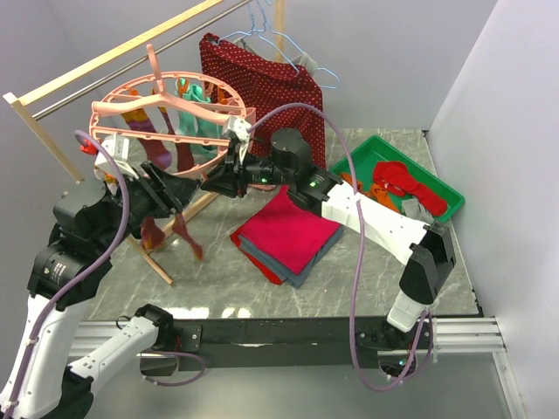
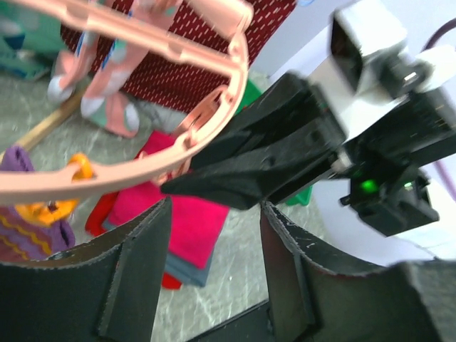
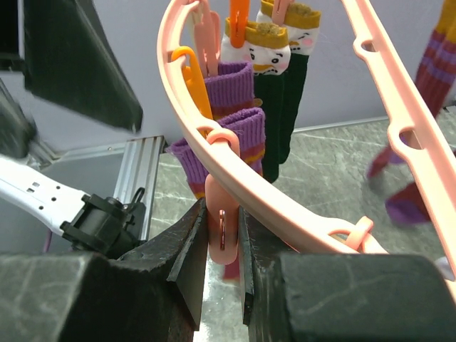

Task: Clip the socks to the hanger
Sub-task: Open the clamp at the hanger.

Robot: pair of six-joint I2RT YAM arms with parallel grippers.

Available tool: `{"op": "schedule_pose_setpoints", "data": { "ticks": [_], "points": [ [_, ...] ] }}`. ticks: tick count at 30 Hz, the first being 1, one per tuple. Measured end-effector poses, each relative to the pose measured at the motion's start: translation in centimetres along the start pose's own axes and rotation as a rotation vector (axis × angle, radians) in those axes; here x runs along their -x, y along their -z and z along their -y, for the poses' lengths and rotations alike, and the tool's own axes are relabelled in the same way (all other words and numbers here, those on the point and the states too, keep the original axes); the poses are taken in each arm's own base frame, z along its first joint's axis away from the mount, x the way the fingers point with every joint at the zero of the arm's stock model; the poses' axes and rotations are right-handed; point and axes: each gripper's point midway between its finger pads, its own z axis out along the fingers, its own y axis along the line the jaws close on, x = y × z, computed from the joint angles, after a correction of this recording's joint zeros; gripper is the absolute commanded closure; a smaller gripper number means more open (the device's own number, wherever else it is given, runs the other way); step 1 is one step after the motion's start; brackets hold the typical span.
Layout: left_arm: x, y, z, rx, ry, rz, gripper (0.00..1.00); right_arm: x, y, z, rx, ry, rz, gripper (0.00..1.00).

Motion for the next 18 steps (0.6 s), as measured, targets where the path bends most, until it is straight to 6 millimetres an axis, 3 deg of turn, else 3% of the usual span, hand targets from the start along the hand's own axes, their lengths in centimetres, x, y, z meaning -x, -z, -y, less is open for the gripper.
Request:
{"op": "schedule_pose_setpoints", "data": {
  "ticks": [9,18],
  "points": [
    [-2.0,-1.1,-2.9,0.101,0.030,-0.028,0.27,-0.1,-0.1,0.0,0.004,-0.005,-0.001,0.92],
    [-1.6,-3.0,-4.0,0.135,0.072,0.038,0.27,0.1,-0.2,-0.1,0.007,-0.004,0.004,0.89]
  ]
}}
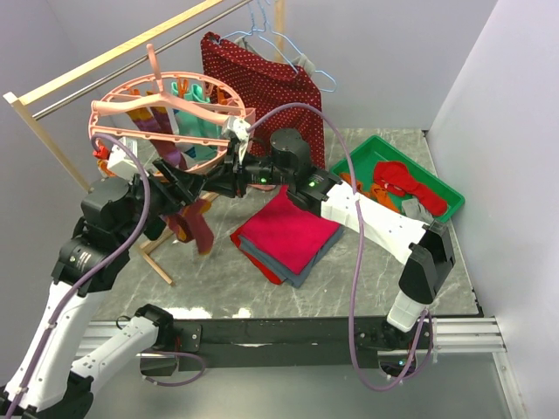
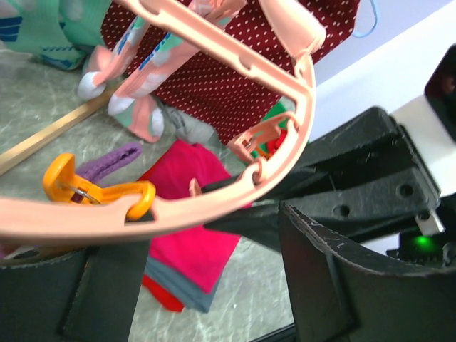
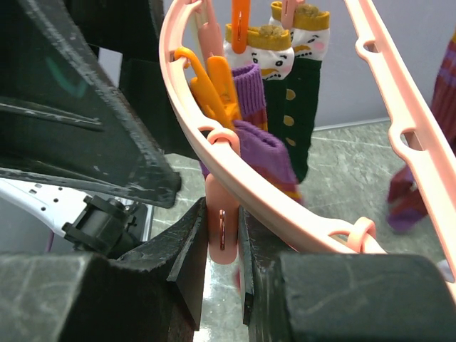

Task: Clip the socks to the hanger
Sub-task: Open the clamp at the hanger.

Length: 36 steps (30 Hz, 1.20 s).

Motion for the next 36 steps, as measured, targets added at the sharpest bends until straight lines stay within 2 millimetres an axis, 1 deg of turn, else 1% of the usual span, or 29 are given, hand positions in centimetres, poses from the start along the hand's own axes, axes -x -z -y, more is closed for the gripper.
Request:
{"op": "schedule_pose_setpoints", "data": {
  "ticks": [8,15,22,26,29,30,32,33,35,36],
  "points": [
    [0.0,-1.5,0.2,-0.009,0.042,0.013,0.35,0.2,-0.1,0.2,-0.008,0.006,0.015,0.88],
    [-0.1,-2.3,-0.3,0.006,0.046,0.030,0.46,-0.1,0.0,0.6,-0.022,0.006,0.018,0.87],
    [-0.4,-2.9,-0.3,-0.024,0.048,0.057,0.50,-0.3,0.0,0.9,-0.027,0.007,0.026,0.84],
    [-0.5,-3.1,-0.2,-0.054,0.056,0.083,0.60,-0.6,0.0,0.9,-0.028,0.001,0.030,0.84],
    [-0.7,-3.2,-0.4,-0.066,0.062,0.104,0.65,-0.9,0.0,1.1,-0.033,-0.005,0.028,0.80],
    [-0.7,-3.2,-0.5,-0.067,0.063,0.107,0.66,-0.9,0.0,1.1,-0.034,-0.005,0.029,0.76],
    [-0.6,-3.3,-0.4,-0.071,0.063,0.115,0.69,-1.0,0.0,1.2,-0.038,-0.005,0.031,0.72],
    [-0.6,-3.3,-0.4,-0.072,0.063,0.117,0.70,-0.9,0.0,1.3,-0.038,-0.004,0.034,0.66],
    [-0.5,-3.3,-0.4,-0.073,0.064,0.122,0.72,-1.0,0.1,1.2,-0.033,0.000,0.037,0.61],
    [-0.4,-3.3,-0.3,-0.074,0.064,0.125,0.75,-1.2,0.1,1.1,-0.030,-0.003,0.033,0.59]
  ]
}}
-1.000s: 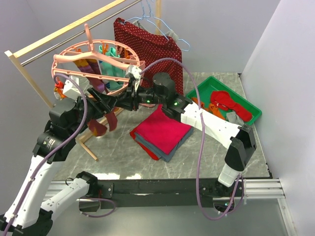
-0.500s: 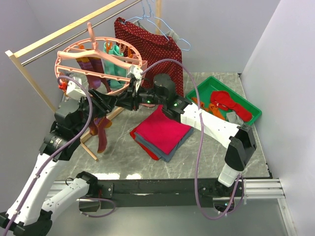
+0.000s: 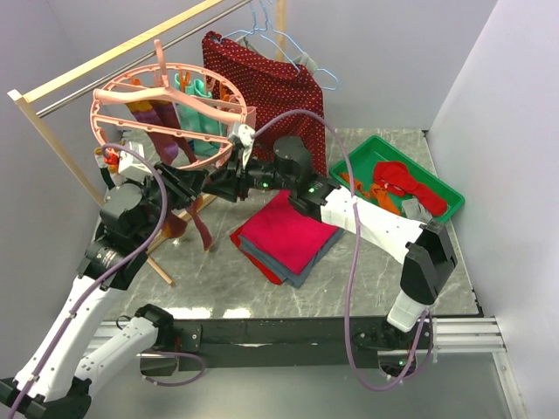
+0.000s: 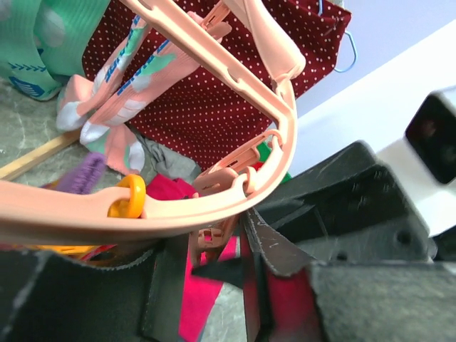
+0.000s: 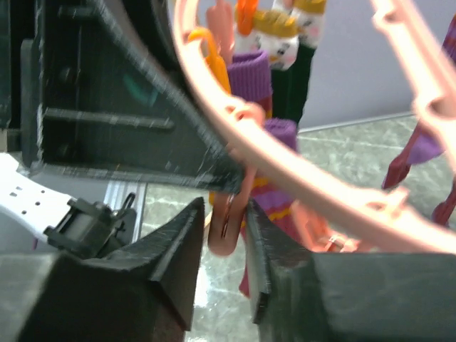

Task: Clip the socks to the hanger
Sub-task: Open the clamp at the hanger, then pick up the sock from the bin.

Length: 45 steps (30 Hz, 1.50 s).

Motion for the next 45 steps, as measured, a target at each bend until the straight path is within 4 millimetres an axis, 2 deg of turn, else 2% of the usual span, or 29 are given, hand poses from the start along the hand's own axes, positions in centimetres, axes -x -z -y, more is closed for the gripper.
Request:
{"op": "schedule_pose_setpoints", "data": {
  "ticks": [9,12,17,19,21,23,25,28,33,37,39,42,45],
  "points": [
    [0.4,-0.4,0.1,-0.003,0.001,0.021,0.82,-3.2,0.5,-1.1,0.032,-0.039,-0.071,0.37],
    [0.6,-0.4,0.2,-0.007,-0.008,0.028,0.86,-4.3,1.2,-1.2,0.012,-0.046,-0.104,0.33],
    [0.6,-0.5,0.0,-0.004,-0.038,0.028,0.95,-4.9,3.0,-0.8,-0.069,-0.044,-0.153,0.28],
    [0.5,-0.6,-0.2,0.003,-0.053,0.028,0.99,-4.8,4.4,-0.4,-0.123,-0.043,-0.171,0.28],
    [0.5,-0.8,-0.4,0.012,-0.072,0.027,0.99,-4.6,6.0,0.6,-0.190,-0.046,-0.186,0.28],
    [0.4,-0.9,-0.7,0.021,-0.087,0.027,0.99,-4.3,8.3,2.3,-0.283,-0.054,-0.199,0.27],
    [0.4,-1.1,-0.9,0.030,-0.104,0.026,0.99,-4.4,11.7,4.7,-0.406,-0.071,-0.211,0.27],
    [0.3,-1.3,-1.3,0.043,-0.123,0.024,0.99,-5.3,18.8,9.2,-0.669,-0.107,-0.236,0.26],
    [0.1,-1.6,-1.6,0.062,-0.140,0.015,0.99,-7.5,31.1,15.1,-1.151,-0.163,-0.276,0.27],
    [0.3,-1.5,-1.7,0.069,-0.152,0.010,0.99,-8.8,39.0,18.4,-1.400,-0.262,-0.258,0.28],
    [0.3,-1.3,-1.6,0.070,-0.153,0.008,0.99,-10.2,42.5,20.1,-1.506,-0.335,-0.252,0.30],
    [0.4,-1.3,-1.6,0.072,-0.153,0.006,0.99,-13.3,45.7,22.4,-1.599,-0.449,-0.272,0.31],
    [0.3,-1.2,-1.6,0.075,-0.154,0.001,0.99,-16.6,47.6,24.7,-1.649,-0.549,-0.315,0.32]
  ]
}}
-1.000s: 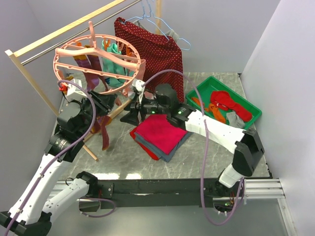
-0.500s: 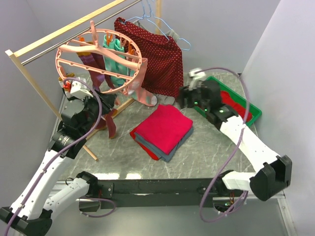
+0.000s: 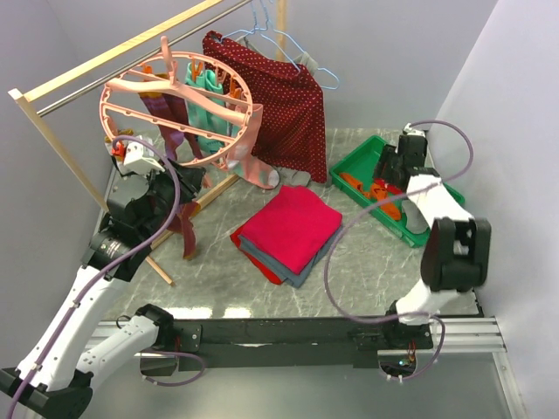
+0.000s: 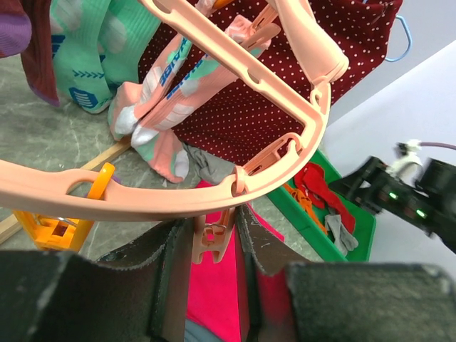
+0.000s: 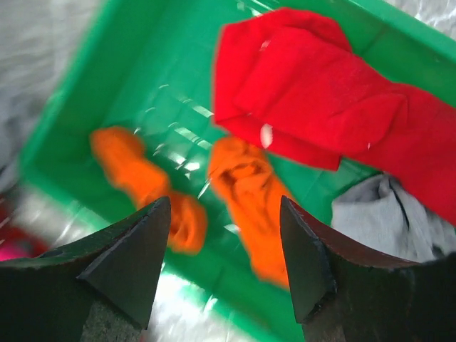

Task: Clip the socks to the hanger
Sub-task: Pick up the sock from the bin.

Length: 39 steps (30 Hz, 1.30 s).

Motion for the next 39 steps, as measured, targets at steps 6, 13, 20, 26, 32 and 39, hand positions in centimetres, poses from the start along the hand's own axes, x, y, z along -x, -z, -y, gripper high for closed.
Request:
{"op": "schedule_pose_setpoints", "data": {
  "ticks": [6,13,20,26,32,39],
  "points": [
    [0.1,0.2,-0.1,0.004,0.000,0.001,0.99,0.1,-6.0,1.7,-0.080,0.010,-0.071,0.34],
    [0.1,0.3,0.0,0.000,0.003,0.002,0.99,1.6,-10.2,2.7,-0.152,0.111,-0.091,0.35],
    [0.1,0.3,0.0,0.002,0.003,0.001,0.99,0.9,-13.2,3.4,-0.185,0.184,-0.170,0.39],
    [0.0,0.3,0.0,0.001,0.003,0.000,0.99,-1.0,-14.0,3.7,-0.187,0.222,-0.263,0.53],
    [0.1,0.3,0.0,0.001,0.003,0.000,0.99,-1.9,-13.8,4.1,-0.200,0.239,-0.312,0.88],
    [0.1,0.3,0.0,0.001,0.003,0.000,0.99,-2.2,-13.6,4.3,-0.211,0.227,-0.303,1.00]
  ]
}}
